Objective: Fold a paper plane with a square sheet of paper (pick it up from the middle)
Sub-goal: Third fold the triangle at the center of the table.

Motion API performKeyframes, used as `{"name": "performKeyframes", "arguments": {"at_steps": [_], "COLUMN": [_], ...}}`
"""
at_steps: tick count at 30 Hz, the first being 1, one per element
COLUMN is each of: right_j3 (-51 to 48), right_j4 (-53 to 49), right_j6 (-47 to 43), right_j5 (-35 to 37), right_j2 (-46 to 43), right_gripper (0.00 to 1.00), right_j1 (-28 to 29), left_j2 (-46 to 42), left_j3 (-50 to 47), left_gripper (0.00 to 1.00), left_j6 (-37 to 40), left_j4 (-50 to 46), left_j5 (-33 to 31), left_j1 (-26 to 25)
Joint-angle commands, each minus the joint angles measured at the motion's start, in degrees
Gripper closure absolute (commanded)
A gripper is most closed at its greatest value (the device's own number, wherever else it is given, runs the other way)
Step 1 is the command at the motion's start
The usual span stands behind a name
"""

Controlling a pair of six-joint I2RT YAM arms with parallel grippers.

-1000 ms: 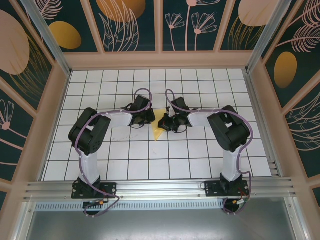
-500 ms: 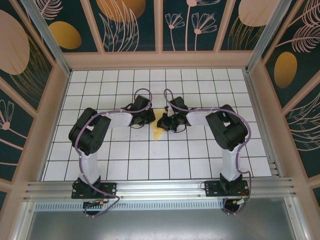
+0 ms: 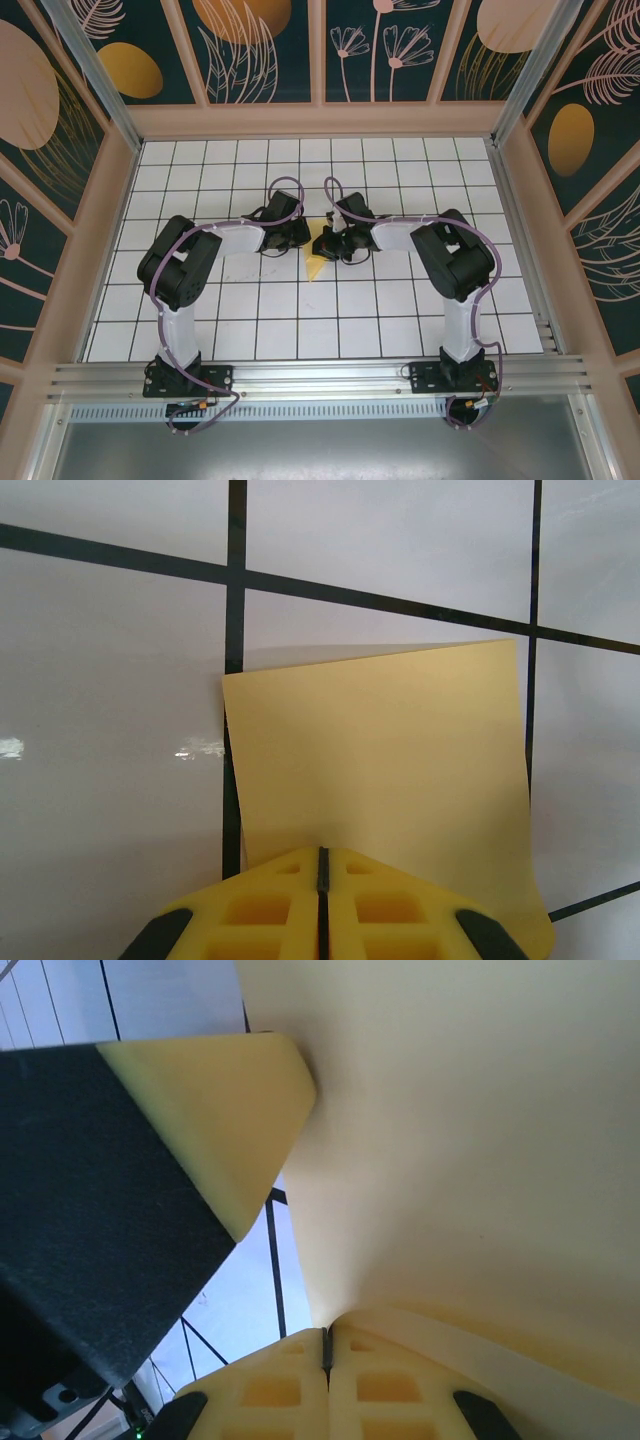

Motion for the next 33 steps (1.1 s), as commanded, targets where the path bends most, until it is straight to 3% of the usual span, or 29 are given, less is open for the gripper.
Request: {"name": "performKeyframes", "arguments": {"at_steps": [1,33], "right_j3": [1.5,1.4], "right_j4": [-1.1,1.0], "right_j6": [-1.9,-0.8], "right_j5": [-0.3,0.7], "right_j2": [1.5,2.3], "right_gripper": [0.97,0.97], "right_j1": [0.6,0.3], "left_j2": [2.7,2.7], "left_j3": [-0.1,-0.7], "left_gripper": [0.89,0.89], "left_j6": [0.9,0.6], "left_j4": [-1.5,-1.1], "left_j5": [1.1,1.6], "left_j1": [-0.2,-0.2]}}
